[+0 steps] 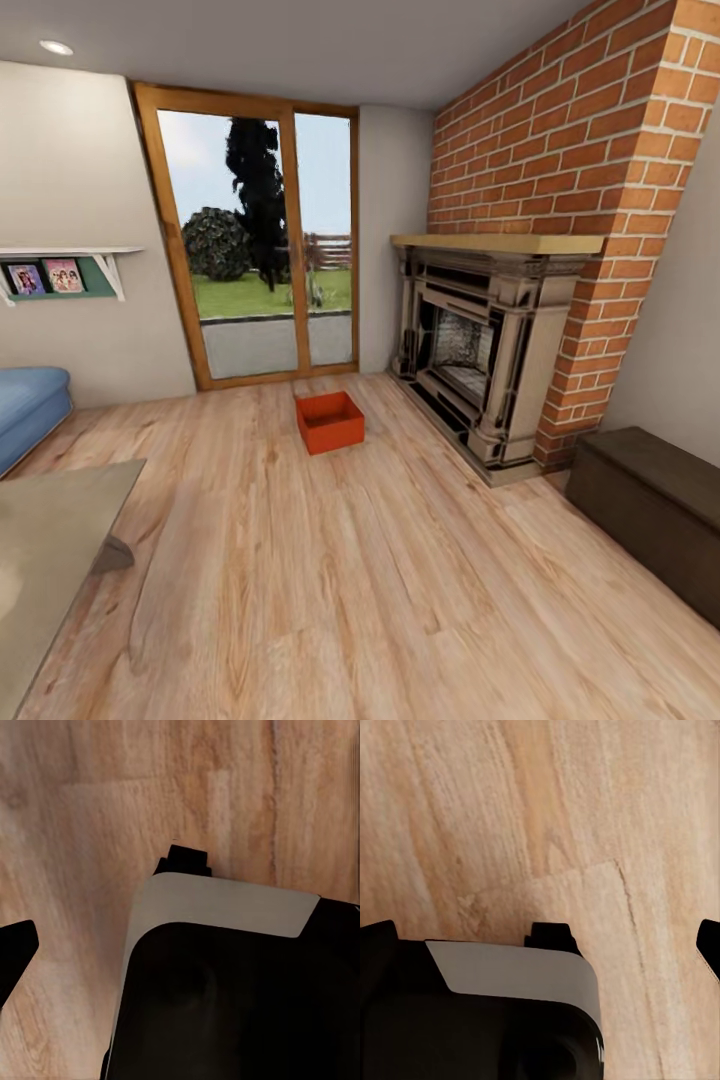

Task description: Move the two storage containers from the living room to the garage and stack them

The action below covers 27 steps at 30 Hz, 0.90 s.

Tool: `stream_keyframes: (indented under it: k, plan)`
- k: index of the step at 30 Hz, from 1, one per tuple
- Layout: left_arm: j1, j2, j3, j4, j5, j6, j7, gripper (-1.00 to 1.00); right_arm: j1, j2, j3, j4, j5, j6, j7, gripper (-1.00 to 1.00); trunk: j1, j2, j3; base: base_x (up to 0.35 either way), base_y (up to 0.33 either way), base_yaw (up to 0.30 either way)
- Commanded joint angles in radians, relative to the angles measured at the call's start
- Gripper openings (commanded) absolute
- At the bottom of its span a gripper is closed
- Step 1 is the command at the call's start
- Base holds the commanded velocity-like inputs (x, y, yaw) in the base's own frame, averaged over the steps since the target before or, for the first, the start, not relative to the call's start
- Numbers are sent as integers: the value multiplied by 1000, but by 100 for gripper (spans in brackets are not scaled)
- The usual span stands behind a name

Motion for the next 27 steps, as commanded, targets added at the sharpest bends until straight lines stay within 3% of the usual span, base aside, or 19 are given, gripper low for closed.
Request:
stream_keyframes:
  k: [1,27]
  plan:
    - [-1,0,1,0,6,4,2,100,-1,0,8,2,-9,-4,-2,100,1,0,-1,322,0,0]
    - [-1,0,1,0,6,4,2,100,-1,0,7,2,-9,-4,-1,100,1,0,-1,322,0,0]
